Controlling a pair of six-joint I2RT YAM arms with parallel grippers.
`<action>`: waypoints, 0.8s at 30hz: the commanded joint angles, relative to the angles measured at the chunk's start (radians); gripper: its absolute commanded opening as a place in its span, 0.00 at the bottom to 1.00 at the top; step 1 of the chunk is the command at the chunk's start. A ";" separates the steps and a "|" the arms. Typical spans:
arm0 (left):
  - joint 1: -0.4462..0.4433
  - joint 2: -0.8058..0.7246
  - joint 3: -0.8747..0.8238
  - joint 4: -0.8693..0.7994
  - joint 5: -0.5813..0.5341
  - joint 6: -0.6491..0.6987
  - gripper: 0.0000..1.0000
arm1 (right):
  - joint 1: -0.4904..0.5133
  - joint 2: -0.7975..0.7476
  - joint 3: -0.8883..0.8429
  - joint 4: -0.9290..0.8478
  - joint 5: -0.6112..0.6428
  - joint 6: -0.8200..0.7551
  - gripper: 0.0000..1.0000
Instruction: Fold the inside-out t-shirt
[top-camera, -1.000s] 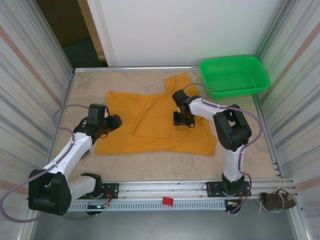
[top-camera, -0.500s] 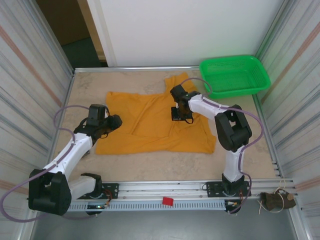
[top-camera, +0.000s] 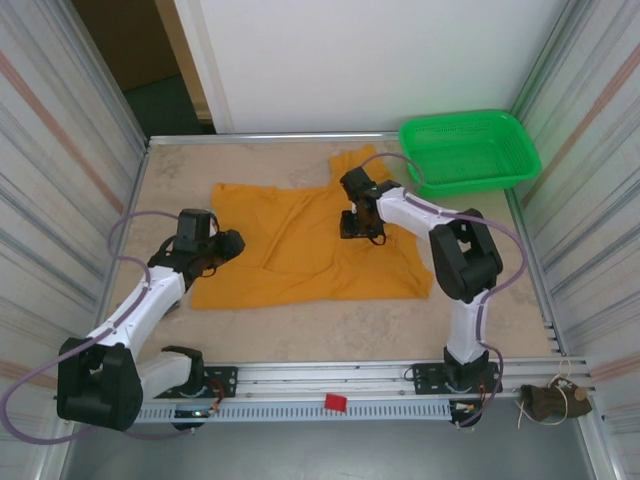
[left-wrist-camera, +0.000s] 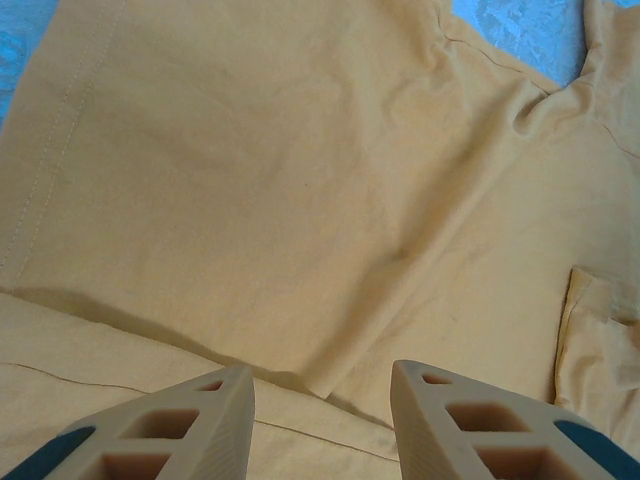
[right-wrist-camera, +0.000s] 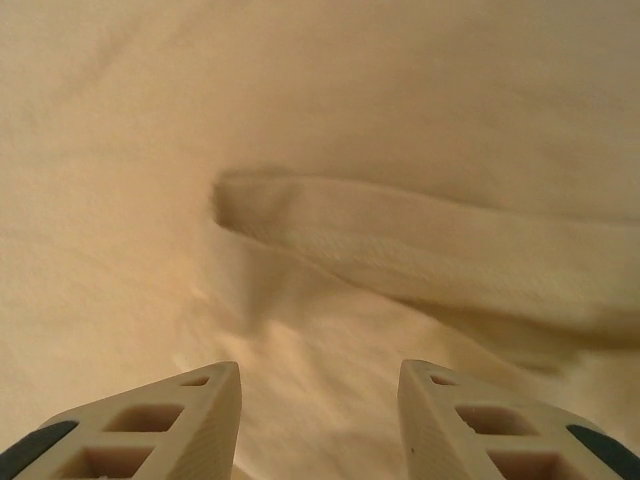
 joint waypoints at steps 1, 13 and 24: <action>-0.008 -0.017 -0.008 -0.007 0.003 -0.006 0.40 | -0.080 -0.153 -0.079 -0.001 0.032 0.004 0.43; -0.008 -0.010 -0.005 -0.008 0.011 -0.011 0.40 | -0.244 -0.094 -0.154 0.053 -0.083 0.059 0.46; -0.008 -0.005 -0.009 0.001 0.013 -0.017 0.40 | -0.248 -0.013 -0.086 0.065 -0.109 0.067 0.12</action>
